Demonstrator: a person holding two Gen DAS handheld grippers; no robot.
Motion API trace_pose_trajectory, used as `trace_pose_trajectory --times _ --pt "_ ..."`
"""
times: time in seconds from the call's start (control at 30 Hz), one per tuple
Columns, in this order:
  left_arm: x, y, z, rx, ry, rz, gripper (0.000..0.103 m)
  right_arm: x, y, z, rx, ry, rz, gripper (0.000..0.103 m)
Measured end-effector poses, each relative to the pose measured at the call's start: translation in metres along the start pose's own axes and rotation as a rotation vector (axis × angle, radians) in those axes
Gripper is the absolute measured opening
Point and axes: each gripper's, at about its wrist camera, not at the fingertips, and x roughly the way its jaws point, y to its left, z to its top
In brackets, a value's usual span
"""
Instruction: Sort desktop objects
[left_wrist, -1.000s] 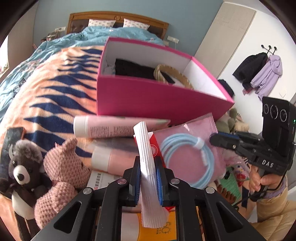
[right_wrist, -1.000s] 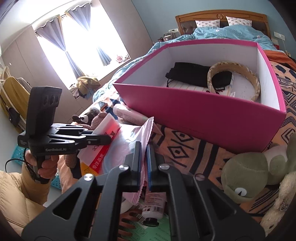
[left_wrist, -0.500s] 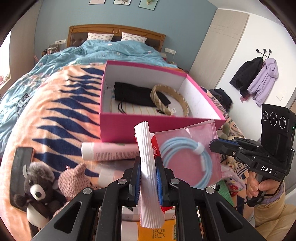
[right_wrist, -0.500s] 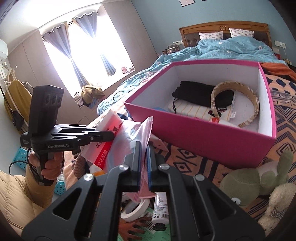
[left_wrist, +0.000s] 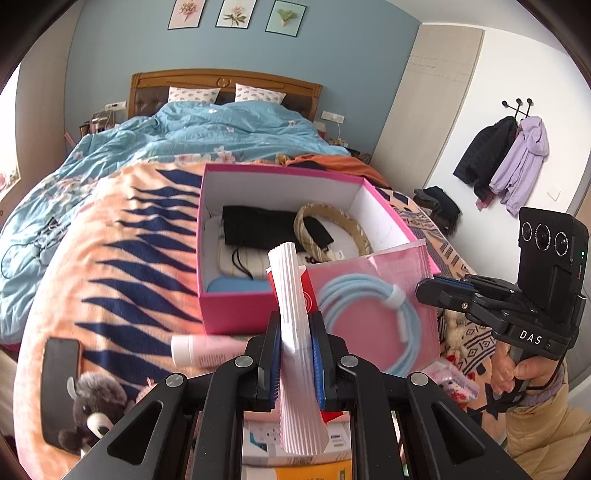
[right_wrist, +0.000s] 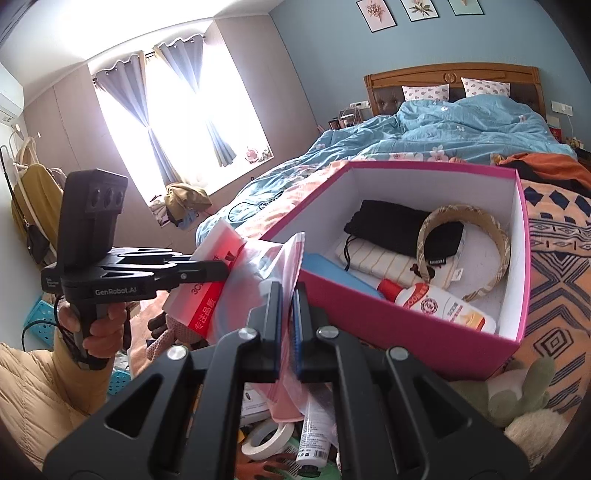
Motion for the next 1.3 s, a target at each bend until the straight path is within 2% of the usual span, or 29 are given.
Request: trace_pose_trajectory --times 0.67,1.07,1.3 --pt "0.007 0.002 0.042 0.018 -0.043 0.036 0.013 0.006 -0.009 0.034 -0.035 -0.006 -0.006 0.006" --pt "0.022 0.007 0.062 0.022 -0.045 0.064 0.013 0.017 -0.017 0.050 -0.047 0.002 -0.029 0.006" --pt "0.032 0.014 0.075 0.004 -0.040 0.054 0.013 0.023 -0.025 0.062 -0.045 0.006 -0.036 0.006"
